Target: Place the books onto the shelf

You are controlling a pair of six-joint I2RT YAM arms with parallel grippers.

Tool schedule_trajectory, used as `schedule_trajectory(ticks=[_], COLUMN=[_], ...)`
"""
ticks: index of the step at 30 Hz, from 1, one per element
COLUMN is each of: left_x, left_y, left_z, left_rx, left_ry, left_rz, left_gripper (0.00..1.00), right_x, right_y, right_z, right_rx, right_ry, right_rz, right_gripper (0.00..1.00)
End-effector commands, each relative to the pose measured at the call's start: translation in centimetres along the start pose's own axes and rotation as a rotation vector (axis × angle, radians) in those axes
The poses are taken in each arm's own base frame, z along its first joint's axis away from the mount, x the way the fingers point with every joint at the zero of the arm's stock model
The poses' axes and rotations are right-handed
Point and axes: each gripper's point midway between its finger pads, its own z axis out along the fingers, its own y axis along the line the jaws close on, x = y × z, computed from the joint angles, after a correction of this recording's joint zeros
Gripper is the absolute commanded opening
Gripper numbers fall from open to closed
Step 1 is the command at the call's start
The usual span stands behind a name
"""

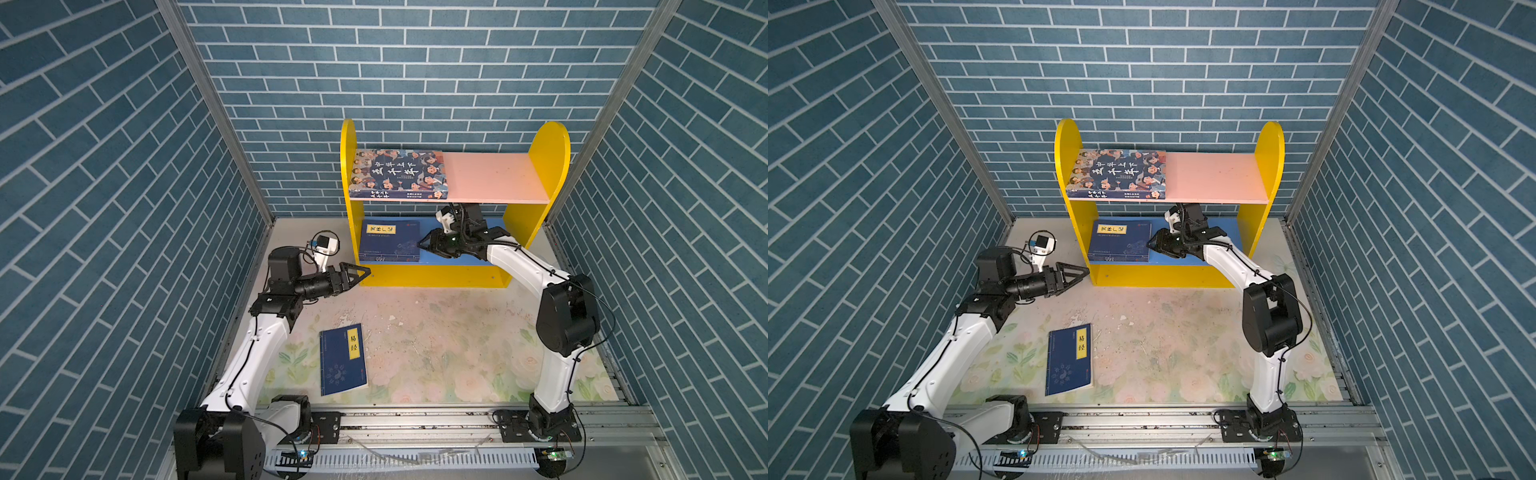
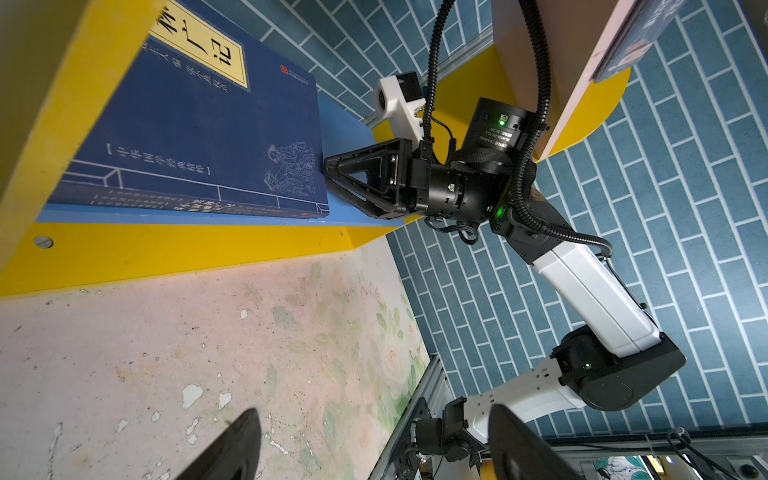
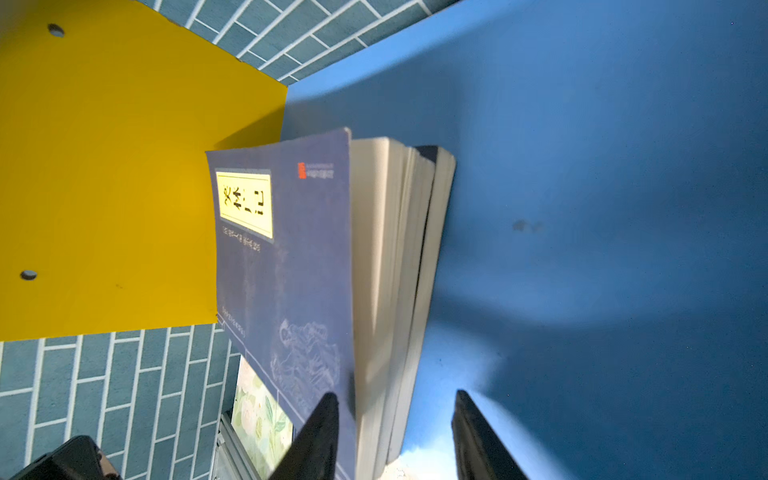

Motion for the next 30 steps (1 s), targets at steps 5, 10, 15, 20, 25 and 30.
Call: schedule_trajectory(ticks=[5, 10, 15, 20, 25, 30], left_x=[-0.7, -1.4, -0.1, 2.1, 5.4, 7.7], left_y=[4.5, 9.2, 12.5, 14.2, 15.2, 16.5], left_z=[-1.8, -4.8, -6.8, -8.1, -8.9, -8.5], left_rx=[-0.304, -0.615, -0.808, -0.905, -0.955, -0.948], left_ry=[-0.079, -0.154, -0.131, -0.072, -0.002, 0.053], left_rz=[0.027, -0.005, -0.059, -0.138, -0.263, -0.354], left_gripper=[0.86, 0.83, 0.81, 0.81, 0.85, 0.88], right_x=[-1.5, 1.0, 4.3, 7.5, 10.9, 14.9], right_y=[2.9, 1.5, -0.4, -1.8, -1.9, -0.2], right_z=[-4.8, -5.7, -6.2, -7.2, -9.0, -10.8], right_rx=[-0.073, -0.058, -0.008, 0.044, 0.044, -0.024], right_ry=[-0.160, -0.142, -0.057, 0.018, 0.091, 0.189], right_rz=[-0.086, -0.046, -0.016, -0.012, -0.007, -0.001], right_gripper=[0.47, 0.47, 0.47, 0.47, 0.47, 0.47])
